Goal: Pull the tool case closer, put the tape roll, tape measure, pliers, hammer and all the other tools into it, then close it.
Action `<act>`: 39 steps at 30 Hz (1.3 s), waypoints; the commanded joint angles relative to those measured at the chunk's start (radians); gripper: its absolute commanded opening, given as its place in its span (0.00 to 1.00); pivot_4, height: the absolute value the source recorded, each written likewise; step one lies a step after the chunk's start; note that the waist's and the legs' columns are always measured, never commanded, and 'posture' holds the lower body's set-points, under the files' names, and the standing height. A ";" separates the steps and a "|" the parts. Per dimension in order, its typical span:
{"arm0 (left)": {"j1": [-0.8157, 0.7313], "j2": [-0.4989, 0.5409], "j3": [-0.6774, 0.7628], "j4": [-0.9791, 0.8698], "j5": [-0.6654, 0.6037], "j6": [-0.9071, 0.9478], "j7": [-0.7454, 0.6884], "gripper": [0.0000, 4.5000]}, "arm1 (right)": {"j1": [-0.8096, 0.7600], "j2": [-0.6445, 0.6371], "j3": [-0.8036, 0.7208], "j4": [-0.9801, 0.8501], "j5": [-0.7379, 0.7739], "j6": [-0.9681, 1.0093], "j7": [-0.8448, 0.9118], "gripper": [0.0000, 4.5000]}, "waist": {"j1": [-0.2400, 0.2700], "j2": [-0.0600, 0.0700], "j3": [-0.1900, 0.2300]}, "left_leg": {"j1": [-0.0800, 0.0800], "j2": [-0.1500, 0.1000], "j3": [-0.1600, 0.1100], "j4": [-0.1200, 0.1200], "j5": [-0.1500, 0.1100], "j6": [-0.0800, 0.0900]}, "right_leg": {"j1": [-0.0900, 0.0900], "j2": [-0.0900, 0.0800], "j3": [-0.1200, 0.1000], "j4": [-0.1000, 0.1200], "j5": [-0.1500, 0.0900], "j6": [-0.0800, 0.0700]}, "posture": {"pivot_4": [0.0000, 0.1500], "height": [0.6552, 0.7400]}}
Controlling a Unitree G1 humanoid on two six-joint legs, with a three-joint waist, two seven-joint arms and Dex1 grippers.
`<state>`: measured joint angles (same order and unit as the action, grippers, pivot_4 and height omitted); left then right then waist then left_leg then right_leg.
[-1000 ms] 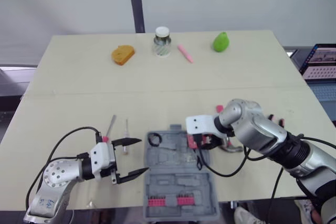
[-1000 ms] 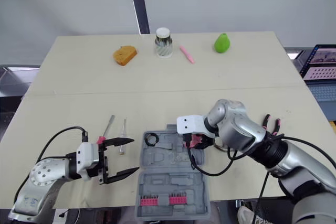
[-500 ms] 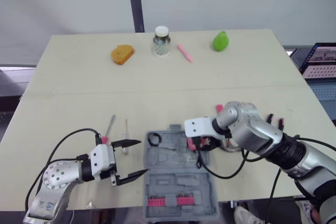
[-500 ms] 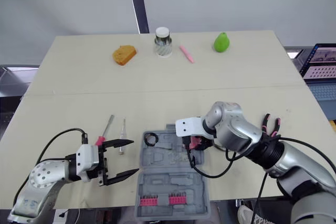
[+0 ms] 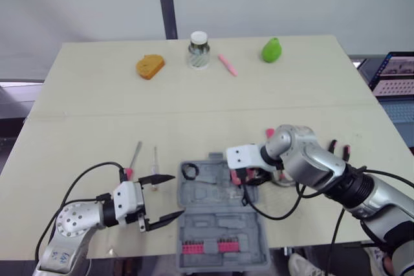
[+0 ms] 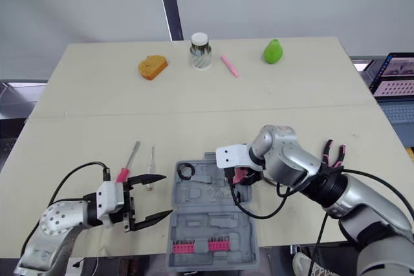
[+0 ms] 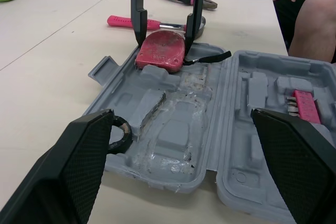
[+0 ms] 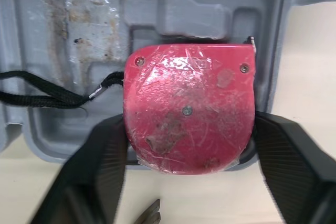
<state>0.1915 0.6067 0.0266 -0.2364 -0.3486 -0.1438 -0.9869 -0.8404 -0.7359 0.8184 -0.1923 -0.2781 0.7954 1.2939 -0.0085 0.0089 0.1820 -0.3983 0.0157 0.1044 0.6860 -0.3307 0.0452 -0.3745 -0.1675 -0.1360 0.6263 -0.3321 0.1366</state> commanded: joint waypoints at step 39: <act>0.018 0.004 0.006 0.080 -0.005 -0.122 -0.050 1.00 | 0.431 0.039 -0.636 0.037 0.449 -0.373 -0.159 0.28 | 0.005 -0.002 -0.001 | -0.004 0.000 -0.002 0.004 0.001 0.001 | -0.001 0.000 -0.001 0.001 0.000 0.000 | 1.00 0.47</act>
<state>0.1987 0.6007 0.0190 -0.1134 -0.3434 -0.2643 -1.0388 -0.4045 -0.6986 0.2068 -0.1513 0.1496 0.4535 1.1396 -0.0036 0.0069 0.1812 -0.4020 0.0155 0.1024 0.6896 -0.3300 0.0462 -0.3751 -0.1671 -0.1374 0.6273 -0.3320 0.1367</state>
